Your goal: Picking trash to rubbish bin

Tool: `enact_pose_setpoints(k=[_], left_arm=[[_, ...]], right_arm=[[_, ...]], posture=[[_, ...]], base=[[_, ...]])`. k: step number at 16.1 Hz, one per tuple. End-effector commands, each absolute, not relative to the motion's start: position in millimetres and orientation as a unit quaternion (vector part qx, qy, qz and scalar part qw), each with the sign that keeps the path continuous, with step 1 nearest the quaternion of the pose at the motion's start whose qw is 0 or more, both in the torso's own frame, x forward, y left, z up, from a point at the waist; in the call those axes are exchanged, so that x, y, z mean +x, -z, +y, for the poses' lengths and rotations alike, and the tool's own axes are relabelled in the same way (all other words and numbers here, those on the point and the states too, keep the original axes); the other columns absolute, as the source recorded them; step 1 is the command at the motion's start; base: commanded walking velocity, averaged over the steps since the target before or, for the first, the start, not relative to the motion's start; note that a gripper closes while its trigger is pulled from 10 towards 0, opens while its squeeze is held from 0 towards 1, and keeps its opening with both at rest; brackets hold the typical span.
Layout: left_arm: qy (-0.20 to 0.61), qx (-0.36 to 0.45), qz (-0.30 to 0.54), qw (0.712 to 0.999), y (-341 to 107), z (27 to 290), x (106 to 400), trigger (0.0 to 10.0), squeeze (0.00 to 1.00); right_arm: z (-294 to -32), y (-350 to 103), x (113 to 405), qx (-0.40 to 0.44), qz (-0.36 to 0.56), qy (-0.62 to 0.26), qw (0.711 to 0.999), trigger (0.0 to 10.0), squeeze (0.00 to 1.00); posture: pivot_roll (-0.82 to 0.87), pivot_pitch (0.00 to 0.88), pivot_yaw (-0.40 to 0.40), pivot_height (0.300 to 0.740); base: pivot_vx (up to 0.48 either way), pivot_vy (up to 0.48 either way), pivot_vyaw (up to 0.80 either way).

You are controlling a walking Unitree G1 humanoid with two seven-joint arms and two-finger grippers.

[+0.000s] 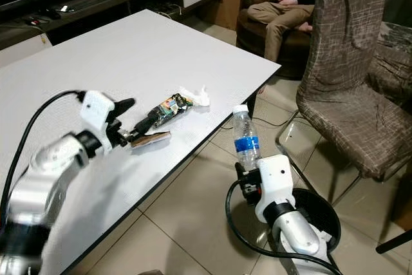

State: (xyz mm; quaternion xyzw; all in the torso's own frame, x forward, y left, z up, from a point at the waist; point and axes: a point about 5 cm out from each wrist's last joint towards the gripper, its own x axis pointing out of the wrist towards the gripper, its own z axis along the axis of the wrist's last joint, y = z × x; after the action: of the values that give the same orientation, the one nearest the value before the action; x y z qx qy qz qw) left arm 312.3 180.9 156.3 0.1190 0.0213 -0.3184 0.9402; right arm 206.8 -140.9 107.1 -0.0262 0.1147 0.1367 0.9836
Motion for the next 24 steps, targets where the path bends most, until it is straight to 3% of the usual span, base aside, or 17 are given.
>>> enact_pose_setpoints(k=[1,7,12,16,17,18,20,22,24], left_arm=[[0.342,0.133,0.036,0.93,-150.7,183.5,316.3,10.0,1.0],[0.458,0.09,0.124,0.875,-134.5,197.3,329.7,10.0,1.0],[0.41,0.124,0.15,0.891,-116.9,198.0,346.0,10.0,1.0],[0.392,0.14,0.197,0.888,-95.2,201.2,342.8,10.0,1.0],[0.367,0.158,0.202,0.894,-90.9,204.8,343.3,10.0,0.25],[0.367,0.155,0.209,0.893,-88.1,204.8,342.4,10.0,0.0],[0.367,0.156,0.223,0.89,-83.4,205.1,340.5,10.0,0.0],[0.379,0.151,0.248,0.879,-77.1,204.2,337.1,0.0,0.0],[0.379,0.149,0.25,0.878,-76.2,204.5,336.9,0.0,0.0]], right_arm=[[-143.5,-106.4,207.9,-0.03,0.112,-0.128,0.985,10.0,0.0],[-143.1,-103.1,198.6,-0.024,0.121,-0.126,0.984,10.0,0.0],[-144.7,-103.2,198.4,-0.026,0.12,-0.121,0.985,10.0,0.0],[-142.1,-103.5,197.6,-0.026,0.121,-0.127,0.984,10.0,0.0],[-142.8,-103.9,198.3,-0.025,0.12,-0.124,0.985,10.0,0.0],[-142.4,-103.7,198.6,-0.024,0.12,-0.124,0.985,10.0,0.0],[-139.9,-103.7,198.5,-0.023,0.121,-0.128,0.984,10.0,0.0],[-138.1,-104.1,199.2,-0.022,0.121,-0.134,0.983,10.0,0.0],[-138.0,-103.7,200.1,-0.022,0.122,-0.142,0.982,10.0,0.0]], posture=[[-0.04,0.028,0.028,0.74],[-0.06,0.046,0.048,0.74],[-0.07,0.035,0.048,0.74],[-0.07,0.032,0.051,0.74],[-0.07,0.03,0.053,0.74],[-0.07,0.032,0.052,0.74],[-0.07,0.034,0.05,0.74],[-0.07,0.032,0.045,0.74],[-0.07,0.029,0.042,0.74]], base=[[0.0,0.0,0.0],[0.0,0.0,0.0],[0.0,0.0,0.0],[0.0,0.0,0.0],[0.0,0.0,0.0],[0.0,0.0,0.0],[0.0,0.0,0.0],[0.0,0.0,0.0],[0.0,0.0,0.0]])
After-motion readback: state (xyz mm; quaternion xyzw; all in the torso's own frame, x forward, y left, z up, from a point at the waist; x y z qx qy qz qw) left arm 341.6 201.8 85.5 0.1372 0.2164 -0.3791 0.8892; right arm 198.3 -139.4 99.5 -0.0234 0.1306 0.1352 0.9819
